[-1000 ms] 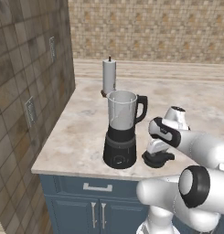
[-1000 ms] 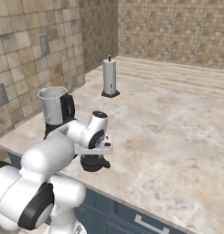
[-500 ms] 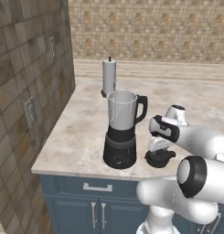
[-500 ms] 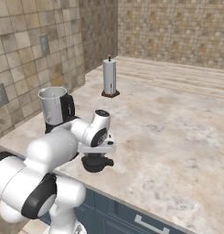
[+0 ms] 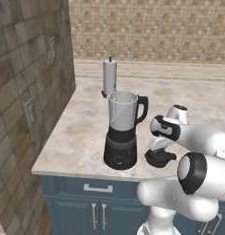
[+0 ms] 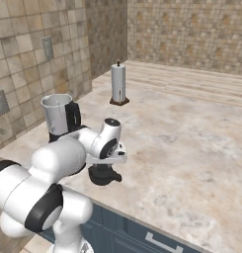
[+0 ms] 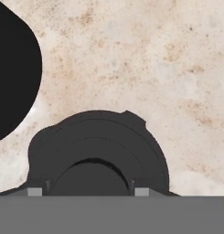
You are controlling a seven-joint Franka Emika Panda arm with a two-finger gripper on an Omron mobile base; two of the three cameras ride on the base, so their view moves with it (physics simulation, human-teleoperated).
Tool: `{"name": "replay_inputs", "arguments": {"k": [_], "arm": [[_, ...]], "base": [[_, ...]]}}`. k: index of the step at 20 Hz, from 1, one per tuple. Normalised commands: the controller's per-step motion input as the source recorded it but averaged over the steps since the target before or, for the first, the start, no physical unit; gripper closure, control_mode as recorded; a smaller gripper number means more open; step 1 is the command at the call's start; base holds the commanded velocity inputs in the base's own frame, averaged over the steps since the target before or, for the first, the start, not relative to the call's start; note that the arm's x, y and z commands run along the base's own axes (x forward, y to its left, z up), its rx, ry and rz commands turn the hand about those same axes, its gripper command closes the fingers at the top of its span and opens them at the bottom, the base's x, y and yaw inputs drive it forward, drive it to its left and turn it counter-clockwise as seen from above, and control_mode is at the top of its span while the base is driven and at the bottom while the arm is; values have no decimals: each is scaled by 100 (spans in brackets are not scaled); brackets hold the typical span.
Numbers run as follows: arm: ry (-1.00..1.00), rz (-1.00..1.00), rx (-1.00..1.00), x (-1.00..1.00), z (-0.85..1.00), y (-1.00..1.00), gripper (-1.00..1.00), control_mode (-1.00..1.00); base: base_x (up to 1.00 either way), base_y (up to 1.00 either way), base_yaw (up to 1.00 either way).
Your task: Grab the onion and lemon wedge from the fridge, place them in the blender, close the lid, and turn on the blender to create a marinade.
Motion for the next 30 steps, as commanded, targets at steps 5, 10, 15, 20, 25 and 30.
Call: {"name": "replay_inputs", "arguments": {"k": [5, 10, 15, 20, 25, 30], "arm": [[-10, -5, 0, 0, -4, 0, 100, -100], [0, -6, 0, -12, 9, 0, 100, -100], [8, -12, 0, -16, 61, 0, 100, -100], [11, -9, 0, -9, 78, 0, 100, -100], [10, -7, 0, -7, 79, 0, 100, -100], [7, -8, 0, -13, 85, 0, 100, -100]], "base": [[0, 0, 0], [0, 0, 0], [0, 0, 0], [0, 0, 0], [0, 0, 0], [0, 0, 0]]}}
